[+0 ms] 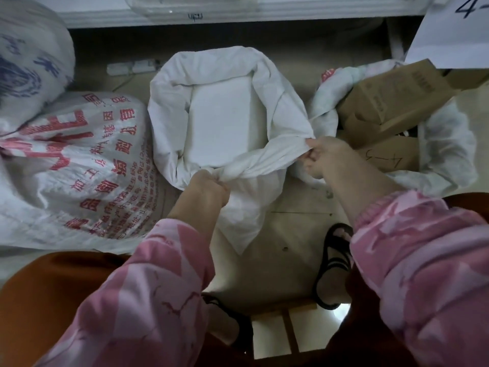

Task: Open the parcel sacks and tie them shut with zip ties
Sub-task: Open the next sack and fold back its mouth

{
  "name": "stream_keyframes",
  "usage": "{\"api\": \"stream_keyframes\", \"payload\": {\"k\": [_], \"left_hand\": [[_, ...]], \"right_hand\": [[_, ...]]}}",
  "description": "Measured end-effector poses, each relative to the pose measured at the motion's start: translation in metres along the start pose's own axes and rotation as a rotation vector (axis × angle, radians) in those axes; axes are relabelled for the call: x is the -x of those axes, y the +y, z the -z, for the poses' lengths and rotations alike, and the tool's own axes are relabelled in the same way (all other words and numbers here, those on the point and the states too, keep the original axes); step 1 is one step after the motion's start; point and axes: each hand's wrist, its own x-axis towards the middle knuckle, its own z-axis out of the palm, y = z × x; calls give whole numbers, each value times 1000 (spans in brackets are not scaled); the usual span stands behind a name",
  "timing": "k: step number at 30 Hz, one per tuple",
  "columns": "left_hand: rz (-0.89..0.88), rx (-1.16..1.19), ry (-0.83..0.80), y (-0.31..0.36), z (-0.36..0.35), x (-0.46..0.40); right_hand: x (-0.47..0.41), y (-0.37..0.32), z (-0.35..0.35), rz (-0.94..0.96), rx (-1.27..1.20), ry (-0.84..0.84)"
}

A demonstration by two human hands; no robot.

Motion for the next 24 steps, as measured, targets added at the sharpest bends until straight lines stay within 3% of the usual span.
{"api": "stream_keyframes", "payload": {"k": [3,6,8,10,12,13,14,16,18,21,22,24], "left_hand": [[121,154,72,2,9,-7],[-19,-64,72,-3,11,9],[-248,-236,148,-14,13,26],[-692,-386,362,-28,15,37],[-1179,-656,299,-31,6,54],[-1287,-849,179,-27,-1,62],[-1276,-1073,62,-22,-11,62],[-1049,-1524,-118,-9,-33,55],[-909,-1805,-186,-8,-49,49],[-1058,-1974,-50,-25,-55,36],[-1153,-1996,18,-32,-53,32],[-1308,-2023,87,-42,-50,28]], "right_hand": [[6,6,6,-51,-101,-23],[6,14,9,-46,-54,-86],[5,13,10,-36,-55,-114],[4,14,11,-26,-46,-146],[0,15,14,-18,-7,-180],[-2,15,17,-18,23,-194],[-1,15,20,-29,50,-214],[-3,16,23,-38,81,-244],[-4,16,24,-35,109,-262],[3,7,21,16,295,-140],[10,1,17,105,453,-42],[23,-12,6,461,889,222]]}}
